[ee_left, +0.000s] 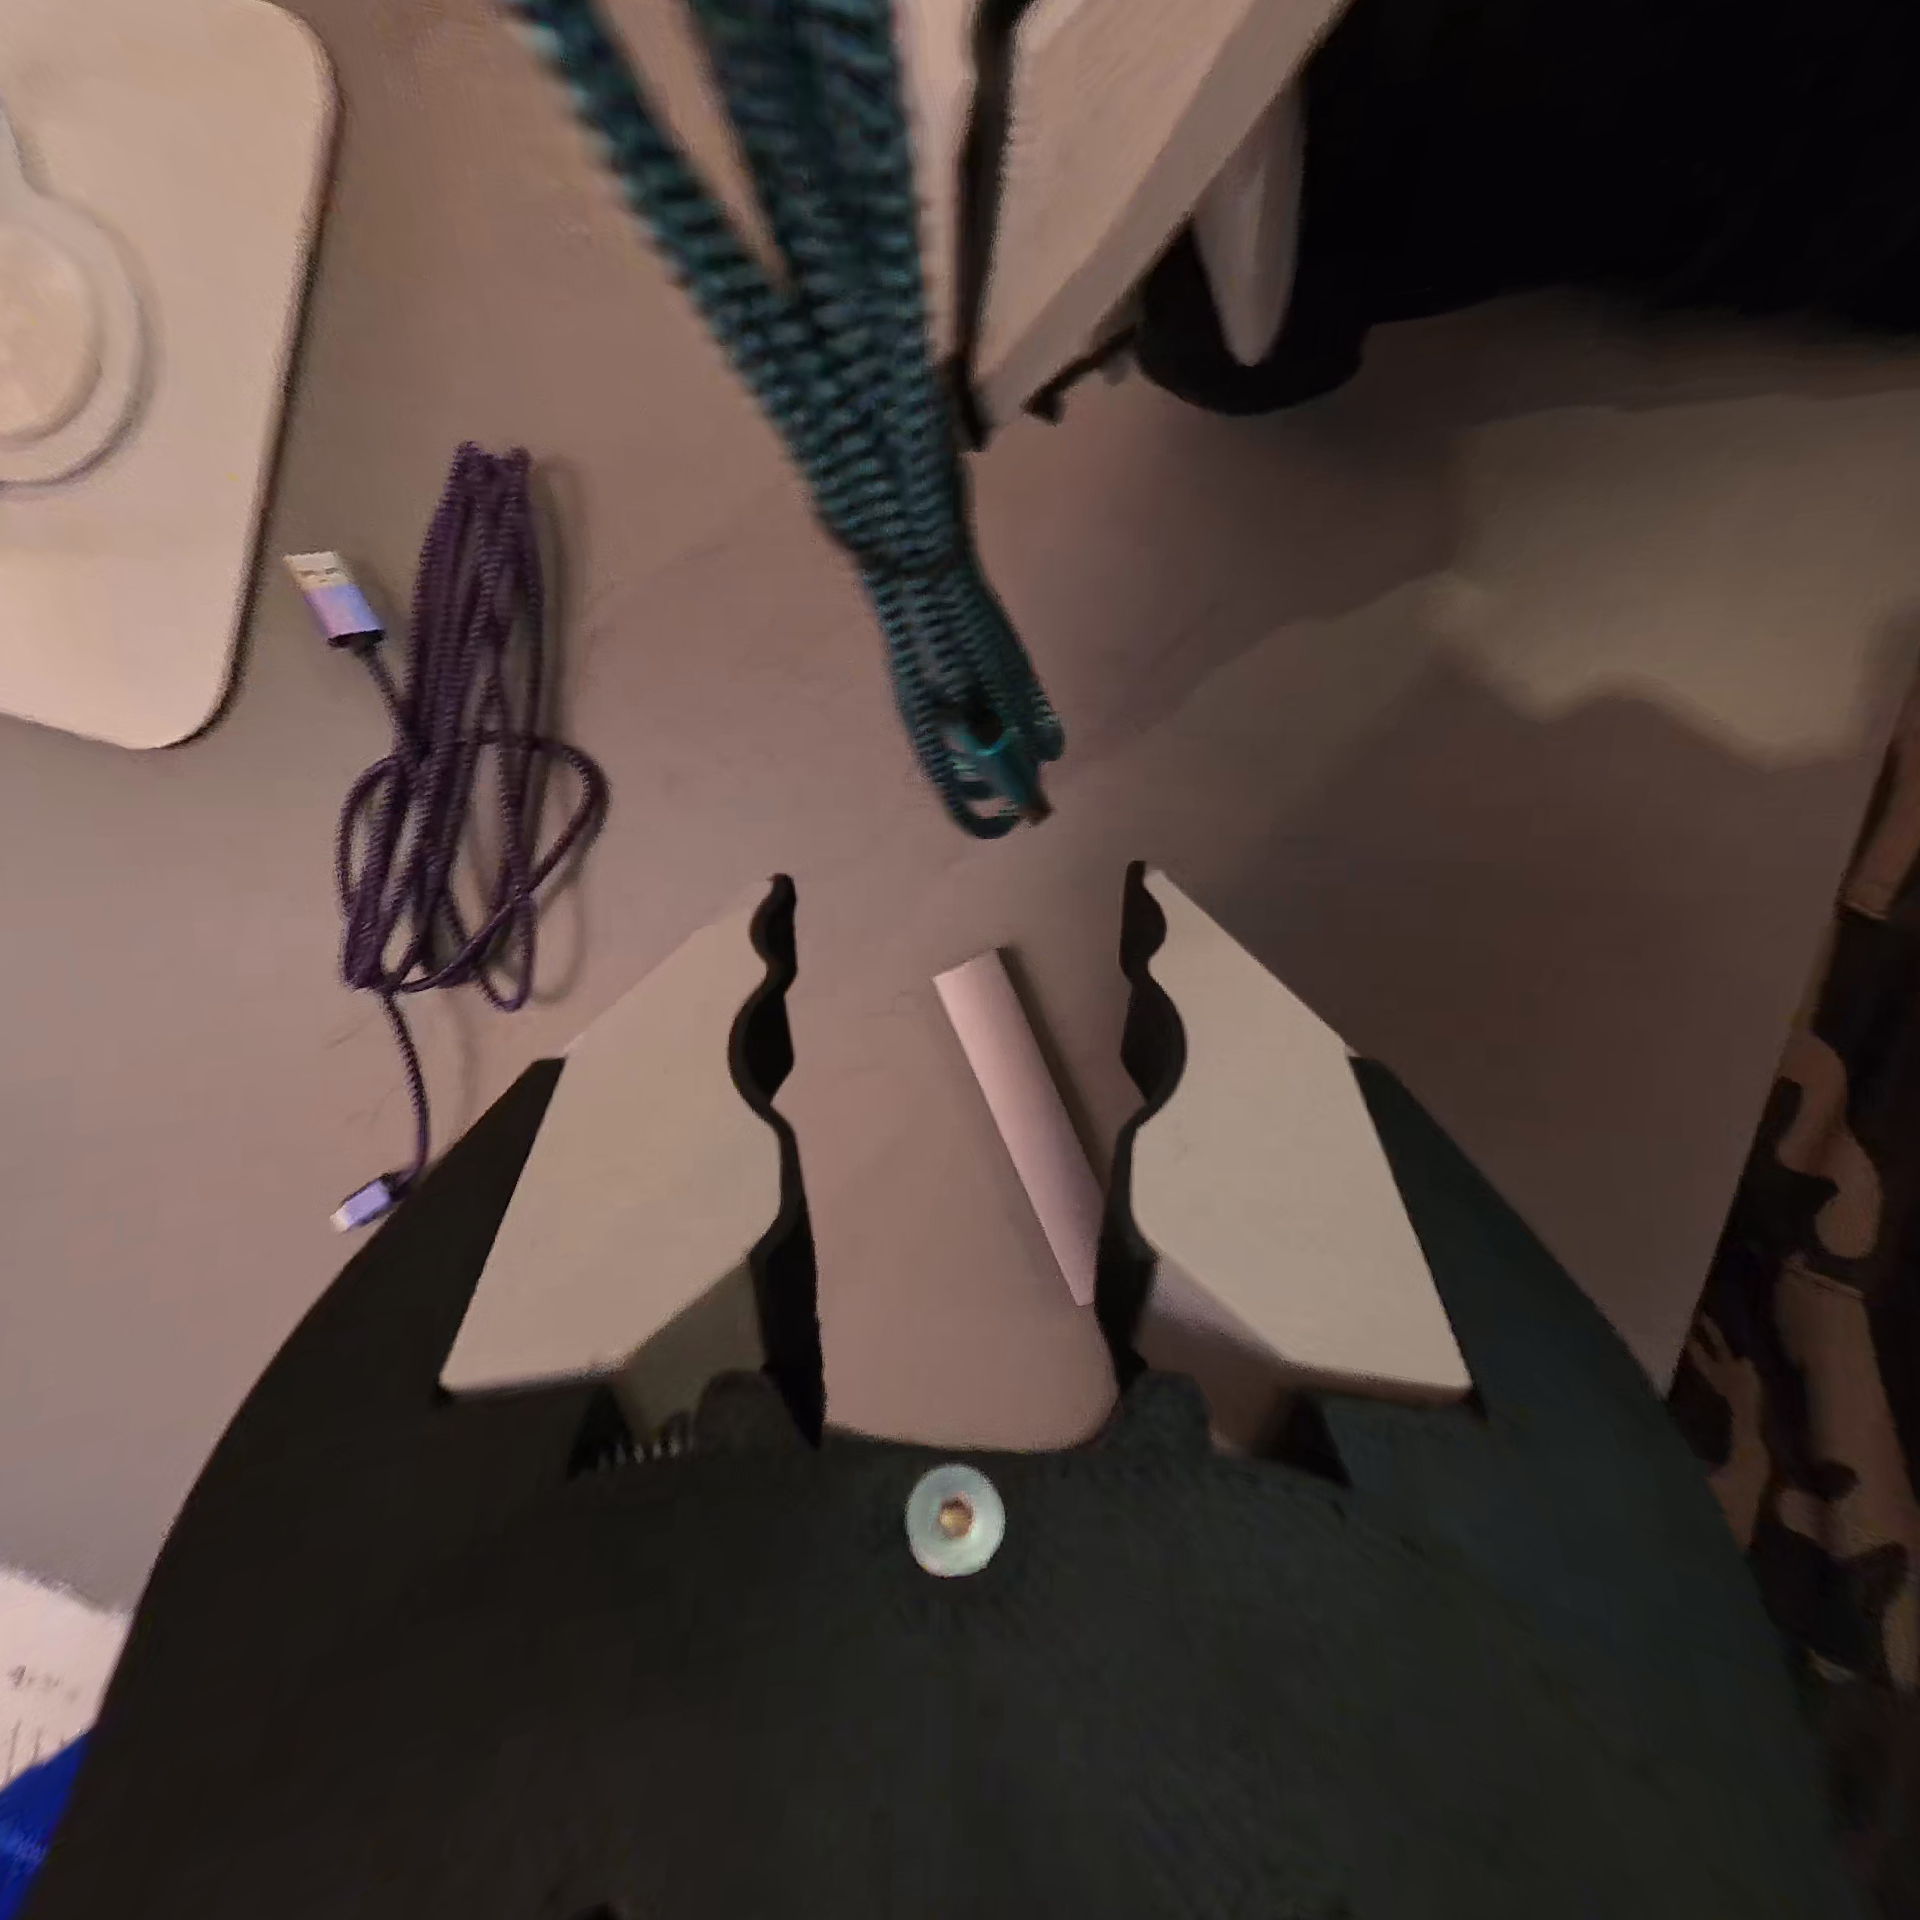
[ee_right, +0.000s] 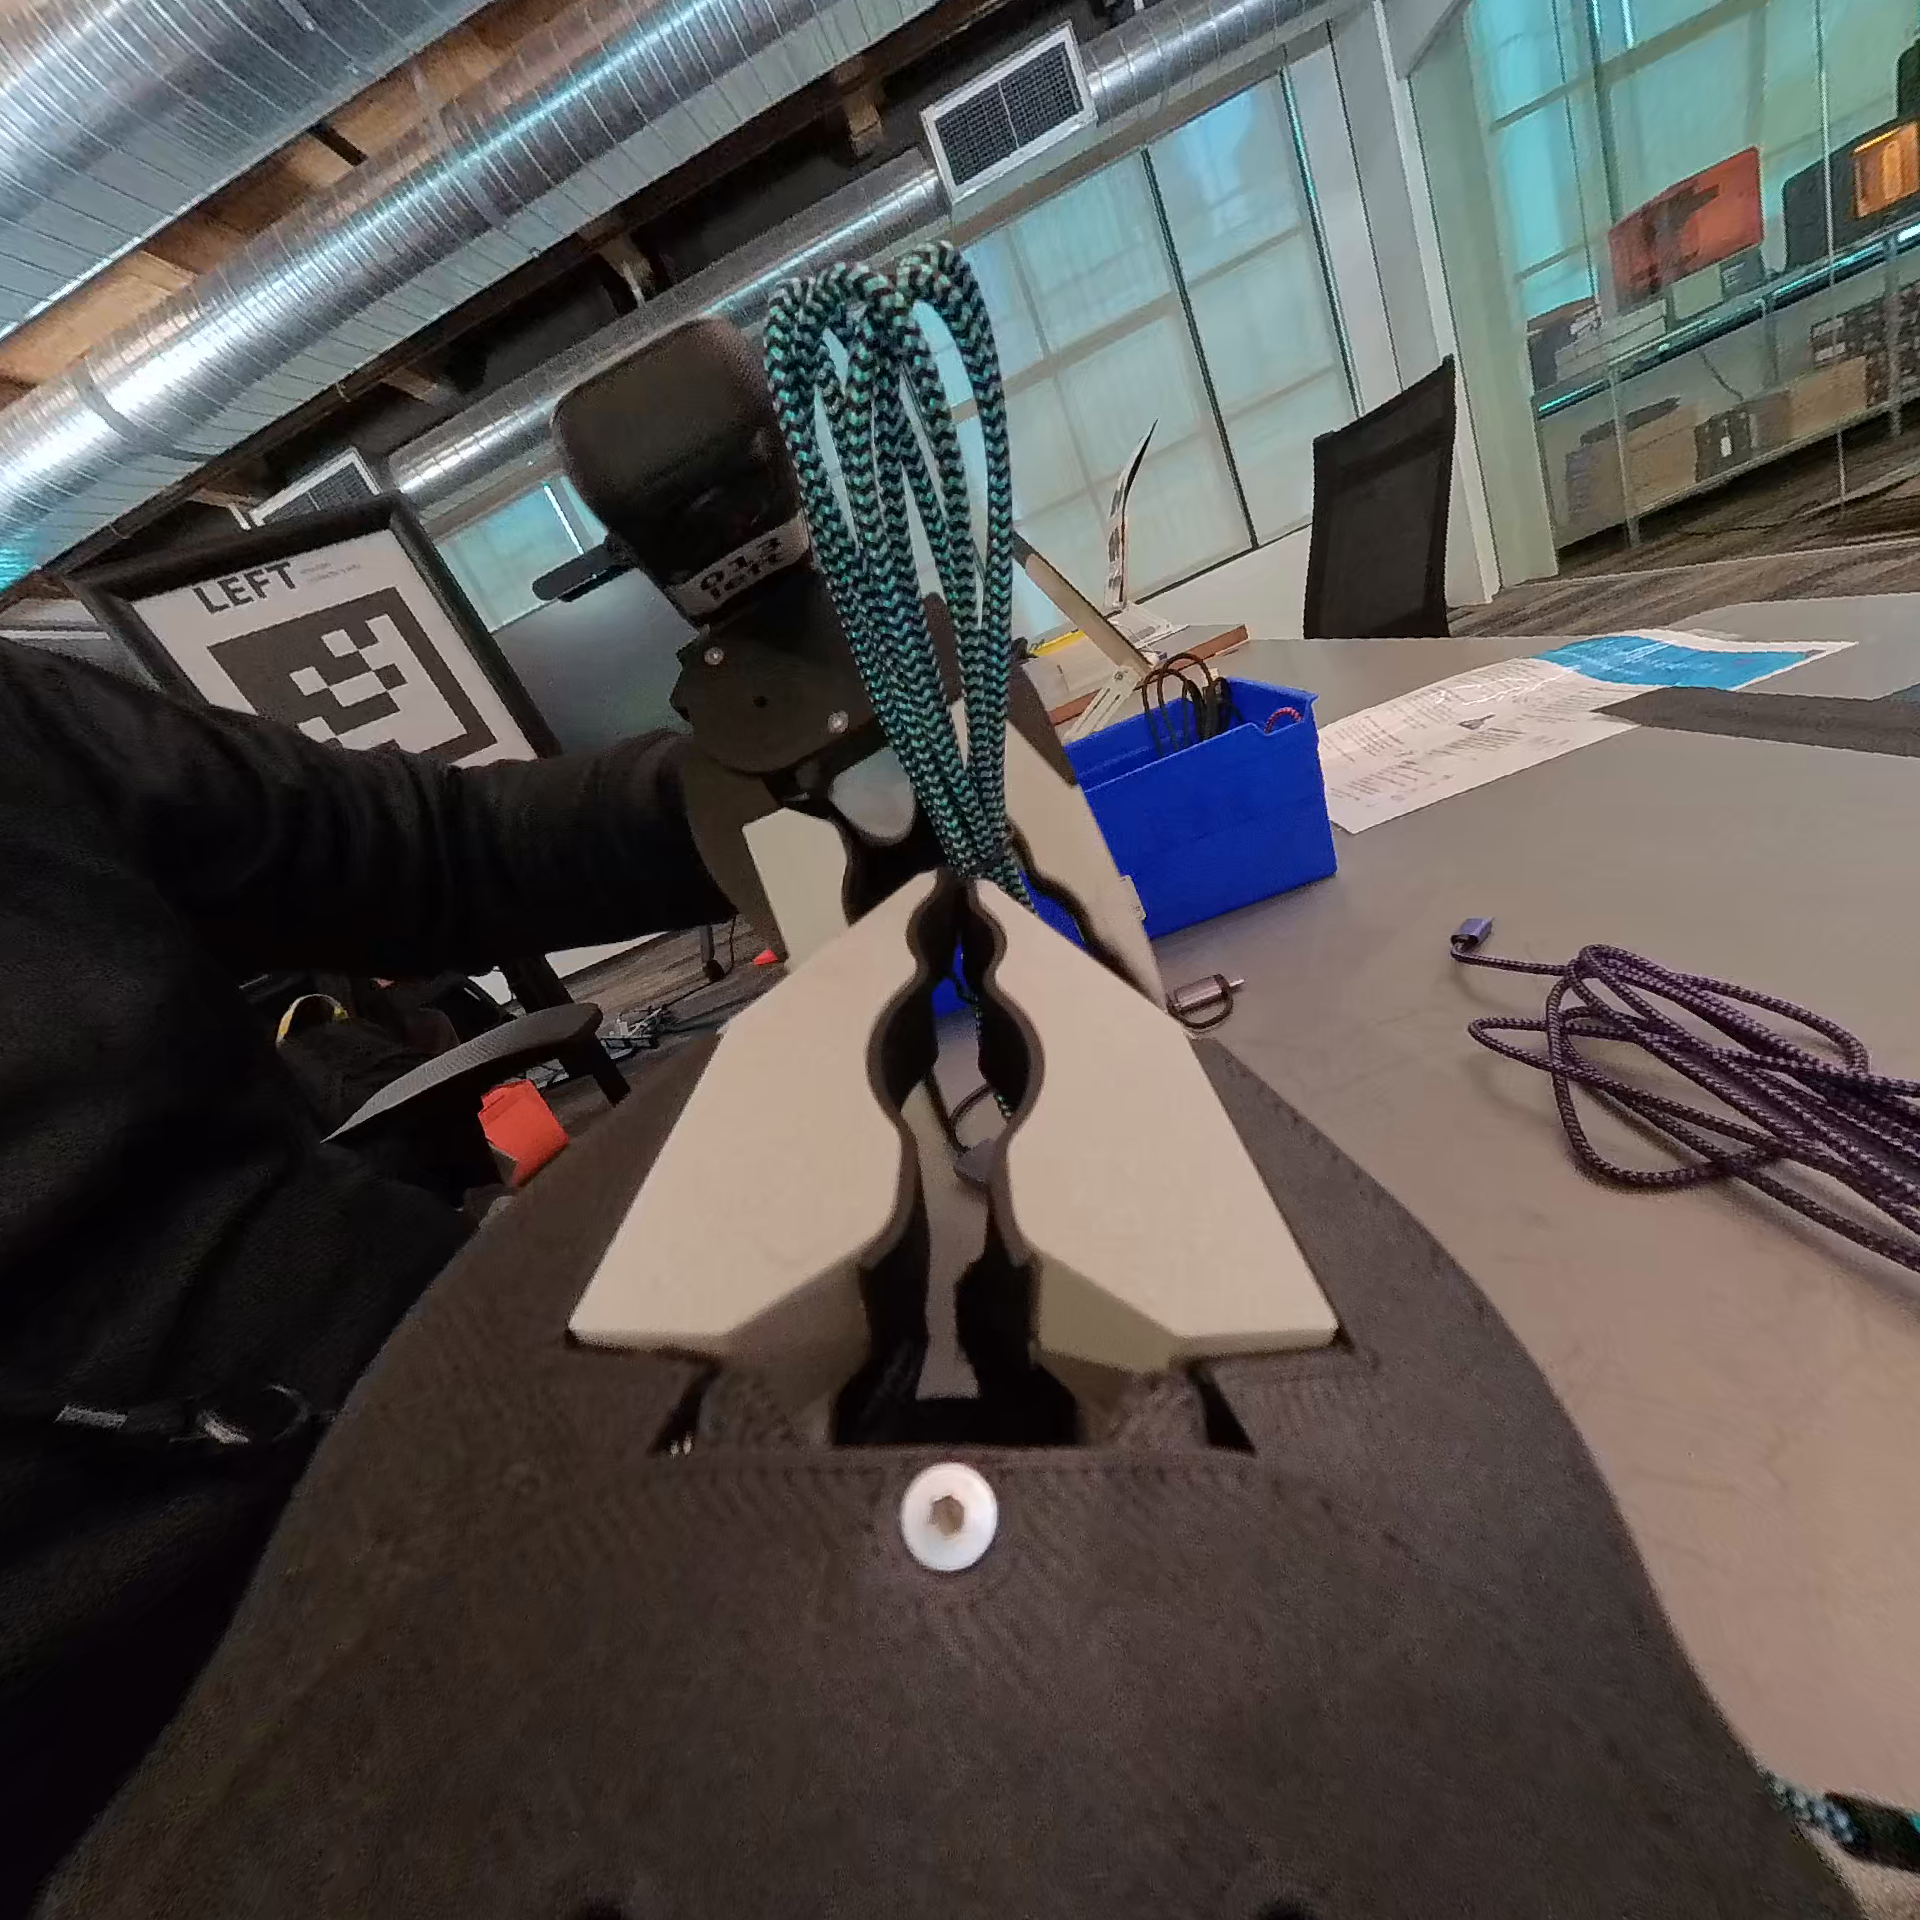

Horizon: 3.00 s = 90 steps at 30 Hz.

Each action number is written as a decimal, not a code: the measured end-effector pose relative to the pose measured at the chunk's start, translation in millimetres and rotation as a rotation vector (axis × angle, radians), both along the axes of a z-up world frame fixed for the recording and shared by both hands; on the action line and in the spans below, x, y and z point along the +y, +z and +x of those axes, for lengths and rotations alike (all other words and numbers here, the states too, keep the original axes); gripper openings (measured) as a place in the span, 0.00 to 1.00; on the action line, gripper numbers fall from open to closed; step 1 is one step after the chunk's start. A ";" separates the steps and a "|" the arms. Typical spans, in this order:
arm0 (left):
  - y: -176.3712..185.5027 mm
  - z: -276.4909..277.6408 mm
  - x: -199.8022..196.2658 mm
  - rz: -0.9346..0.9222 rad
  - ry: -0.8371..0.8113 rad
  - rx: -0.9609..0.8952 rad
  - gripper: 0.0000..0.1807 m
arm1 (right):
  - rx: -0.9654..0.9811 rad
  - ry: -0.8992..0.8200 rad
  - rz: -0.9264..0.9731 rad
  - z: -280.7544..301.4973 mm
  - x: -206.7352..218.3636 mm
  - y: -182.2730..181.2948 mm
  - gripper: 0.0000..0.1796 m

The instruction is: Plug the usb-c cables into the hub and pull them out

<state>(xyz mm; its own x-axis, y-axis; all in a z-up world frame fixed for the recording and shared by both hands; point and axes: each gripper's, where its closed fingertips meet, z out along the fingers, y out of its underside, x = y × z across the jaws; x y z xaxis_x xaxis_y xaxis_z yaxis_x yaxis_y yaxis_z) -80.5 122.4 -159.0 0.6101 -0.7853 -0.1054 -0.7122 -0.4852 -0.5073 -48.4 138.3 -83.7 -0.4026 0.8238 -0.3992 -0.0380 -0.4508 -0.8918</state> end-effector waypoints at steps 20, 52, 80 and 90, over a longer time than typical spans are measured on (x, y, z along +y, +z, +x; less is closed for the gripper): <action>26.3 49.8 -11.0 -0.119 0.059 -0.583 0.09 | 0.031 -0.024 -0.002 4.6 4.4 7.4 0.00; 46.8 78.5 -15.6 -0.225 0.082 -1.042 0.20 | -0.032 -0.188 0.086 -2.4 22.8 -6.6 0.00; 99.0 45.0 12.4 0.364 -0.383 0.311 0.10 | -0.034 -0.039 0.040 -8.4 3.0 -10.3 0.00; 66.1 8.8 52.2 0.082 -0.269 0.161 0.03 | -0.013 0.021 0.117 -11.0 -16.7 -6.7 0.00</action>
<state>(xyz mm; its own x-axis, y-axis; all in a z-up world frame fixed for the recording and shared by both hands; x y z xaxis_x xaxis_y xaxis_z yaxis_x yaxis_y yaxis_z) -71.8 174.6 -92.9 0.3521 -0.9011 -0.2530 -0.8836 -0.2310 -0.4072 -59.4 121.6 -90.4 -0.4158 0.8564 -0.3060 -0.0172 -0.3439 -0.9389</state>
